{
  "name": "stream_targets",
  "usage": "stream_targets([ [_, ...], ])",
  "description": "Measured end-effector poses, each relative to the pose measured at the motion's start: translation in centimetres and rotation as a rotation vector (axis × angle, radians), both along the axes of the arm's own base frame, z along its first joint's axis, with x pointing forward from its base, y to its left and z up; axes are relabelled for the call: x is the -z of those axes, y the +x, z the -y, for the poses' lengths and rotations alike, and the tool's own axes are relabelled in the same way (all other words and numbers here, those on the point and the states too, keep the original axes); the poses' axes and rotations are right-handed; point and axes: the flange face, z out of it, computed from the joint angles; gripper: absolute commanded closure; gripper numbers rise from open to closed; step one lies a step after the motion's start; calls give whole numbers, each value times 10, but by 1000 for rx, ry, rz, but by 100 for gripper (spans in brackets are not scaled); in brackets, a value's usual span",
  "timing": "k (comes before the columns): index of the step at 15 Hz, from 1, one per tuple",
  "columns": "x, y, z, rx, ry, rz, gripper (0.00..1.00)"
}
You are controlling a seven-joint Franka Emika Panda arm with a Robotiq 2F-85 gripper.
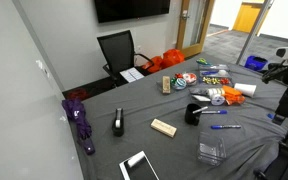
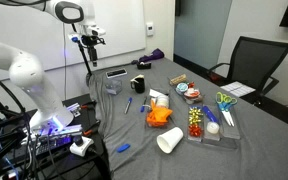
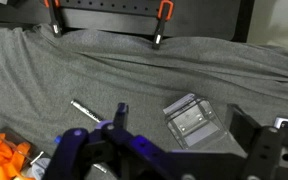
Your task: Remove the marker from the cup
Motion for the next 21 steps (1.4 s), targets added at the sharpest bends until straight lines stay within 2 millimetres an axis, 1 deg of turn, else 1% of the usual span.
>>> stream_targets([
  [12, -1, 1, -1, 10, 10, 8, 0],
  [15, -7, 9, -5, 71, 90, 65, 0],
  [17, -7, 13, -5, 108, 143, 104, 0],
  [19, -2, 18, -1, 161, 198, 165, 0],
  [21, -5, 28, 7, 216, 239, 238, 0],
])
